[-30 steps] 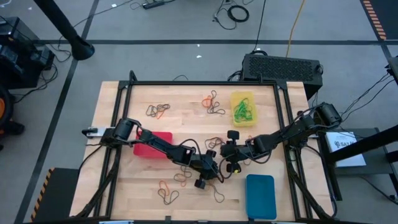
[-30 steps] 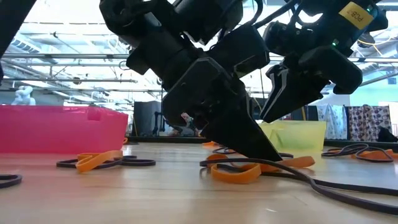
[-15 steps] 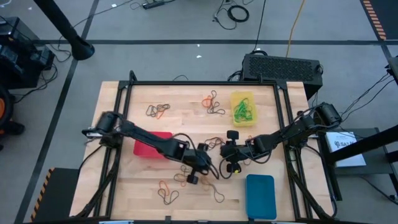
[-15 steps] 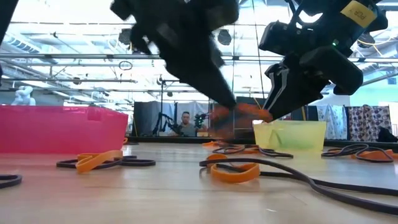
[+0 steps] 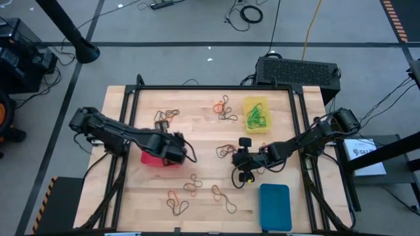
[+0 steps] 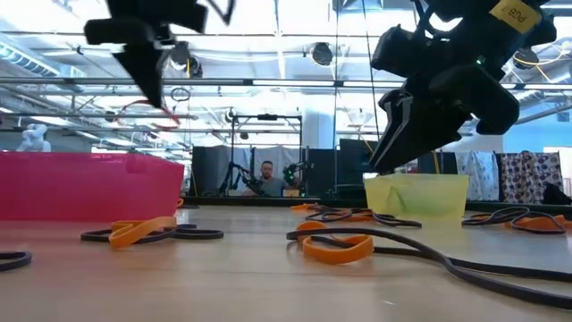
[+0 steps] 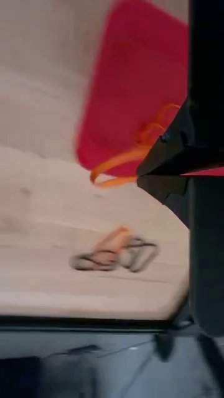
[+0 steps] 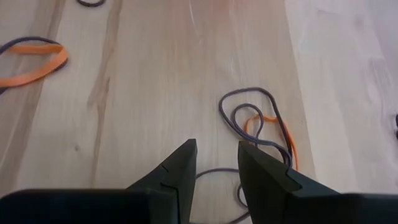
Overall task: Sort rubber bands into baskets
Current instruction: Put the orange rubber band into the pink bin
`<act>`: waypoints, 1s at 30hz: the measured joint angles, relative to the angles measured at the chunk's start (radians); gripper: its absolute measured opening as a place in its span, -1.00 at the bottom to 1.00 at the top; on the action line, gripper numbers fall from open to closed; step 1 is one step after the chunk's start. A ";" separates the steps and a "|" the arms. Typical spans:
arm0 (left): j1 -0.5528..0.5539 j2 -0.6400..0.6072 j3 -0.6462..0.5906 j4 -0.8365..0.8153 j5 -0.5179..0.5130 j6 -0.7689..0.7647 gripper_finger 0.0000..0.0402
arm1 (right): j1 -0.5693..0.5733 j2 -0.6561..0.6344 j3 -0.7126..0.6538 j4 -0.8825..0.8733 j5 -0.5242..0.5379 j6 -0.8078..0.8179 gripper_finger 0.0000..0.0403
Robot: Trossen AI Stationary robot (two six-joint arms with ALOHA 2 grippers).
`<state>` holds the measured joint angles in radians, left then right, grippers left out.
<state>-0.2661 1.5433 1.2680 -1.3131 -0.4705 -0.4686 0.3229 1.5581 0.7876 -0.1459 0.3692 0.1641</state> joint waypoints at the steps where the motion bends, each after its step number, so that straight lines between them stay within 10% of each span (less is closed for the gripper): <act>1: 0.000 -0.013 -0.014 -0.020 0.002 -0.029 -0.99 | 0.000 0.000 0.000 0.004 0.000 -0.001 -0.45; 8: -0.001 -0.051 -0.134 -0.030 0.171 -0.076 -0.99 | 0.000 0.000 0.000 0.008 0.000 -0.001 -0.45; 30: -0.003 -0.052 -0.204 0.022 0.232 -0.067 -0.65 | 0.000 0.000 0.000 0.007 0.000 0.007 -0.45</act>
<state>-0.2688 1.4918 1.0643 -1.2911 -0.2389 -0.5356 0.3229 1.5581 0.7876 -0.1386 0.3687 0.1711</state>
